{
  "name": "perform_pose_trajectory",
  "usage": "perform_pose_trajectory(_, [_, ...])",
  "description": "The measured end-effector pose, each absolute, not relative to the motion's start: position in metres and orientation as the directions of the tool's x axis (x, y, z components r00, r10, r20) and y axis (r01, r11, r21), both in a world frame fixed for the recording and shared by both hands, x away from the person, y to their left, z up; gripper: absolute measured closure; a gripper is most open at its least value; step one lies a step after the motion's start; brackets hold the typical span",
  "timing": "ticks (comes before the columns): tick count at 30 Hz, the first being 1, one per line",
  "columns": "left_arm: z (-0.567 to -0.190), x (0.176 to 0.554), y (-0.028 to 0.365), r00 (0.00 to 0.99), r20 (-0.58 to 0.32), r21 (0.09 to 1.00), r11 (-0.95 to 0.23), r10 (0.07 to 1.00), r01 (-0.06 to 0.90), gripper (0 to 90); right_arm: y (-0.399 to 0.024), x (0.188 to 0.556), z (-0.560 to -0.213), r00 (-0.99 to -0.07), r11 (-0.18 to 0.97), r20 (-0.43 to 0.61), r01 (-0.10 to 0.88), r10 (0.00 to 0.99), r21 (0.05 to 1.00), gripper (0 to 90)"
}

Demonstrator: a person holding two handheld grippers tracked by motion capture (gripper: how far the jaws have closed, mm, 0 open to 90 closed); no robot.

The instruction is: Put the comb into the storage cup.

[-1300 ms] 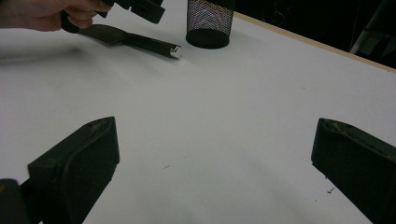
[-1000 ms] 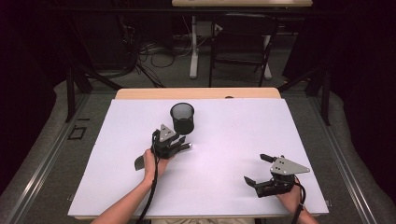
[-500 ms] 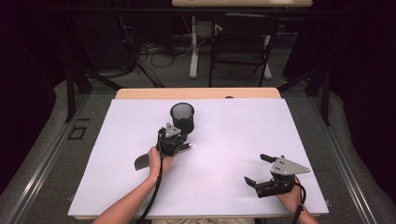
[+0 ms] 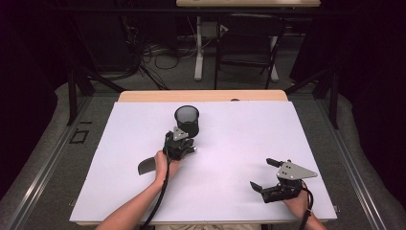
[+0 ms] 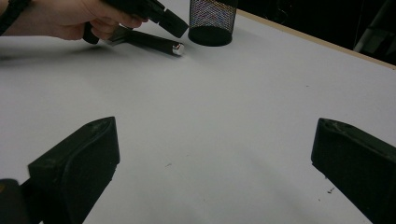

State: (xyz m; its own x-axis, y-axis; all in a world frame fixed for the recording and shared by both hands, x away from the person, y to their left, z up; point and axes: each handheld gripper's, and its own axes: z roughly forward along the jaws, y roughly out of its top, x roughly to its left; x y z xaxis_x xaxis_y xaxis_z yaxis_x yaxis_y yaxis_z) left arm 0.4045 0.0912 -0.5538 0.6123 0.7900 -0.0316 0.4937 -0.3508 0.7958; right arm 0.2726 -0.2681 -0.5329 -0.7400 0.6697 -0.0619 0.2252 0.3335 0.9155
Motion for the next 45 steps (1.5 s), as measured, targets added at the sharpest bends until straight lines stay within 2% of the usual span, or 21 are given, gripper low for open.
perform_pose_trajectory(45, [-0.555, 0.384, 0.082, 0.717, -0.017, 0.737, -0.476, 0.697, 0.48, 90.0, -0.269, 0.271, -0.532, -0.741, 0.333, -0.062, 0.224, 0.669, 0.916, 1.1])
